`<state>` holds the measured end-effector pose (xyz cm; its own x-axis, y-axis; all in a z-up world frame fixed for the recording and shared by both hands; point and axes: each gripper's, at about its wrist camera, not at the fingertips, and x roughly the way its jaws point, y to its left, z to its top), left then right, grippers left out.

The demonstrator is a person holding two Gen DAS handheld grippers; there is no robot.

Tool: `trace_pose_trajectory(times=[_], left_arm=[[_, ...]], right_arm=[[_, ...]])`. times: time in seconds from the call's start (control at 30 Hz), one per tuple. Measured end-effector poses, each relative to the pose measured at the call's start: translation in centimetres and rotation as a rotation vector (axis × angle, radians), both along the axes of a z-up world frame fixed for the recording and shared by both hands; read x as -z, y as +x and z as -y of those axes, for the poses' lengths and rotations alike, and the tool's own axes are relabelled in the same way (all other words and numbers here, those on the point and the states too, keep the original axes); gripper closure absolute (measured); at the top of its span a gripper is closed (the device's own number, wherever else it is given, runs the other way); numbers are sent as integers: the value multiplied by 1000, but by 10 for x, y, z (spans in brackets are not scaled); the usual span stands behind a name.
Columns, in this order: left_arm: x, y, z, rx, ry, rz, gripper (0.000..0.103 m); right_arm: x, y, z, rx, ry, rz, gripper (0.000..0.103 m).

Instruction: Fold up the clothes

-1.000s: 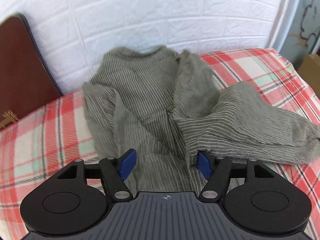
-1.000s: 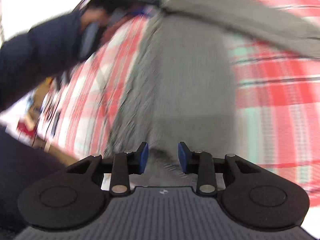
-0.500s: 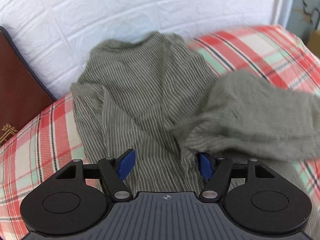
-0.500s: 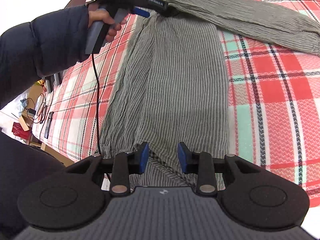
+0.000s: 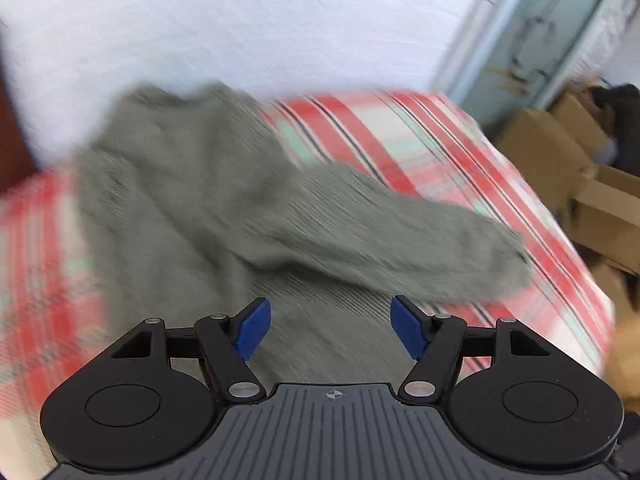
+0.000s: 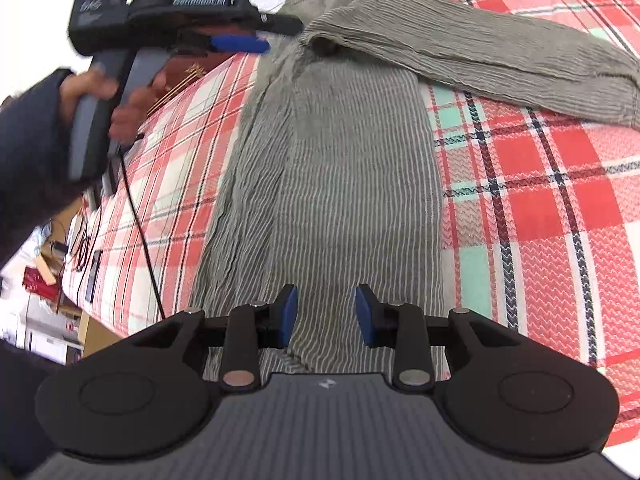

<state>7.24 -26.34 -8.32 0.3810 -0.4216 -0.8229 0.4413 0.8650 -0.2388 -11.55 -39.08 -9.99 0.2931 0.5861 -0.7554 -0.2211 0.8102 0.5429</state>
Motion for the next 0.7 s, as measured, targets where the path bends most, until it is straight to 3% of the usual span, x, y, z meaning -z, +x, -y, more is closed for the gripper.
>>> trace_pose_trajectory(times=[0.3,0.6,0.7], left_arm=[[55,-6,18,12,112,-41,25],[31,-15,8,75,100,47,21],[22,-18,4,96,96,76,21]], right_arm=[[25,-11,-15,-45,-36,-68,73],[22,-10,-18,-27,-55,-91,74],[5,-8,-12,13,-53,-49,72]])
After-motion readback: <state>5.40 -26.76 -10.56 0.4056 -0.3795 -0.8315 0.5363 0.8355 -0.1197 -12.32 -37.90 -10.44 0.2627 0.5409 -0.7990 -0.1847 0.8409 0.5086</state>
